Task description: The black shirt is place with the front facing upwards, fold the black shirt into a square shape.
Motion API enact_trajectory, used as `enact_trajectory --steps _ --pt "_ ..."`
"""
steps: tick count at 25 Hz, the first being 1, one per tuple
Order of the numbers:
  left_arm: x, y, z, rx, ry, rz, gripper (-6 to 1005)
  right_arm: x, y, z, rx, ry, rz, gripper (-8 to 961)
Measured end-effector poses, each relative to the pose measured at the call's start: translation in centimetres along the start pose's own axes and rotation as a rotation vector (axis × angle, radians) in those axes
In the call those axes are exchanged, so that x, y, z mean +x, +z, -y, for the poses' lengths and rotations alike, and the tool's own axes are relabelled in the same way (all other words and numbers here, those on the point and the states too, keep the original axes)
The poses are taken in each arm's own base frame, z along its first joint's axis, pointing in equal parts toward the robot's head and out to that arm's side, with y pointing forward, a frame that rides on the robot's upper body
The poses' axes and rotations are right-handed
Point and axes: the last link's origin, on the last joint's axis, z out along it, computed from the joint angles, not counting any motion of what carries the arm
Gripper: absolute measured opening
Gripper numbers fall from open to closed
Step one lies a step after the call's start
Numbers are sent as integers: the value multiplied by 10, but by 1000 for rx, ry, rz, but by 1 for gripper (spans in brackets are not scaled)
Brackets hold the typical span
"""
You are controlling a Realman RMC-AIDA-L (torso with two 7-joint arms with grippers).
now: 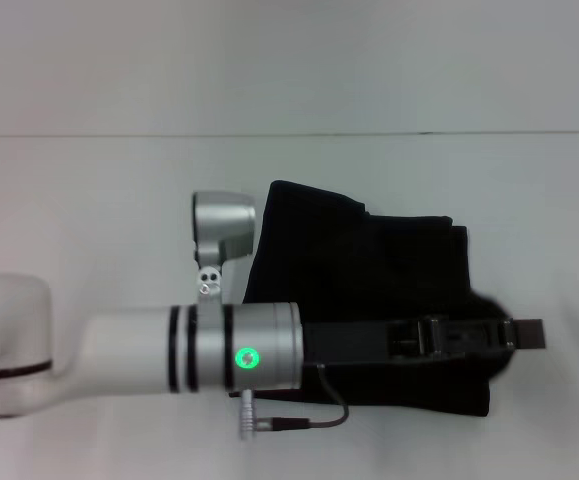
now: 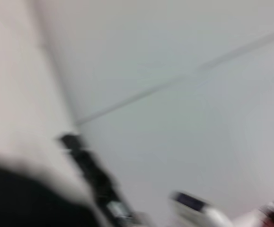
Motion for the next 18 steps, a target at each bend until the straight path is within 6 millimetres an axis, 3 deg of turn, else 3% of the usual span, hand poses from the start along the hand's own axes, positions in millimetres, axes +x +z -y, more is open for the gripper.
enact_trajectory --steps 3,4,6,9,11,18 --pt "2 -18 -15 -100 92 28 733 -6 -4 -4 -42 -2 39 925" --pt "2 -41 -18 -121 149 20 754 -10 -4 -6 -66 -4 52 925" --pt "1 -48 -18 -123 164 12 795 -17 -4 -13 -131 -6 72 925" --pt "0 -88 -16 -70 253 -63 899 -35 3 -21 -245 -16 80 925" --pt "-5 -109 -12 -23 302 -102 969 -50 14 -28 -326 -21 61 924" --pt "-21 -142 1 74 316 -127 949 -124 65 -66 -551 -128 -221 924"
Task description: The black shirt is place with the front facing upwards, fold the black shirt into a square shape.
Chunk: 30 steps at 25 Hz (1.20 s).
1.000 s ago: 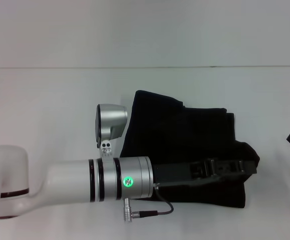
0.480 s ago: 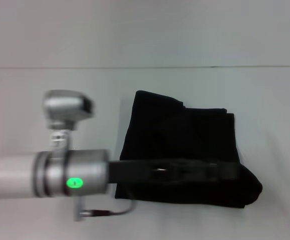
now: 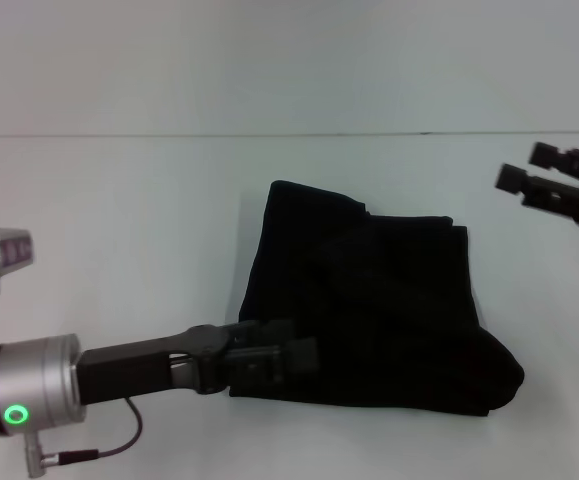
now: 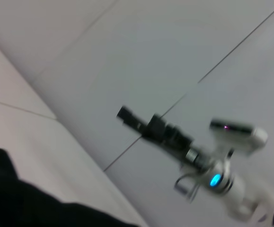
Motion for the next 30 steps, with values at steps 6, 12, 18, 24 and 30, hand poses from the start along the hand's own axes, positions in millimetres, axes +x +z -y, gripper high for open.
enact_trajectory --steps 6,12,18,24,30 --pt "-6 -34 6 82 66 -32 949 -66 32 -26 44 -62 -404 926" --pt "-12 -52 4 112 155 -56 949 -102 68 -67 144 -62 -789 927" --pt "-17 -59 1 97 204 -12 950 -105 100 -99 268 -152 -1027 927" --pt "-21 -68 0 118 251 -13 950 -101 128 -113 251 -245 -1089 915" --pt "-24 -75 3 159 288 -23 950 -88 155 -124 235 -346 -1147 889"
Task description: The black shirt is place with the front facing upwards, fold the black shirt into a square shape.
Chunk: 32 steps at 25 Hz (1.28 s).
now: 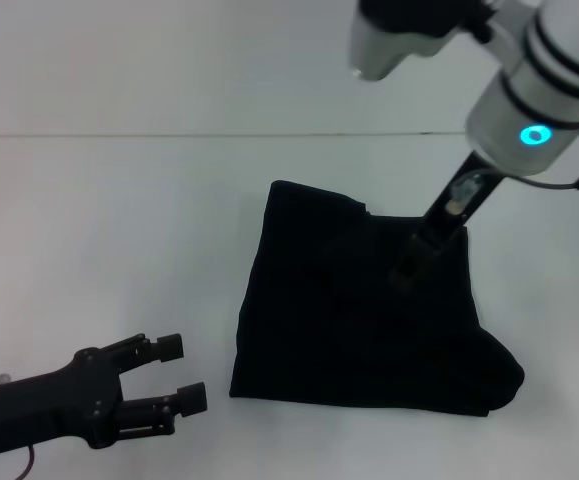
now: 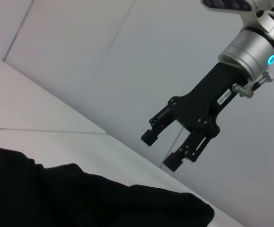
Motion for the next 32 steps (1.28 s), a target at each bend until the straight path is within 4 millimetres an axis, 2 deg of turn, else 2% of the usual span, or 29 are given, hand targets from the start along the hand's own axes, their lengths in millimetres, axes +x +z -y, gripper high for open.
enact_trajectory --steps 9,15,23,32 --pt "-3 -3 -2 7 -4 -20 949 -28 26 -16 8 -91 -35 797" --pt "-5 -3 -3 11 -12 -32 949 -38 48 -23 52 -162 -12 800" --pt "-7 -1 -5 6 -23 -45 949 -43 74 -25 79 -189 19 800" --pt "-7 1 -7 -2 -24 -51 949 -45 85 -22 108 -198 42 802"
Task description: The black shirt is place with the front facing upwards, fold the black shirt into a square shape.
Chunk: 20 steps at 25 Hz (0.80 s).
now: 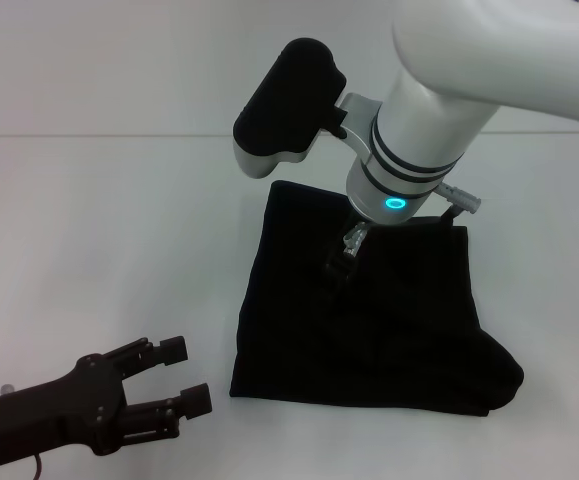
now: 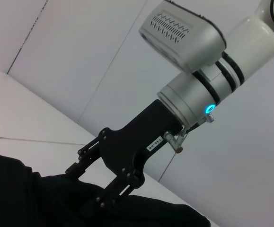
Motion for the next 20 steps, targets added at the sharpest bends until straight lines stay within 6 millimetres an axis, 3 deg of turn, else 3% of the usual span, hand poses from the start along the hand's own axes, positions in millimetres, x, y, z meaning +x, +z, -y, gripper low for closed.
enact_trajectory --steps 6,14,20 --pt "0 0 0 -3 0 -2 950 2 2 -1 6 -10 -2 736" --pt "0 1 -1 -3 6 -6 950 5 4 2 8 3 1 479" --pt "1 1 0 0 7 -16 950 12 8 5 -3 69 9 234"
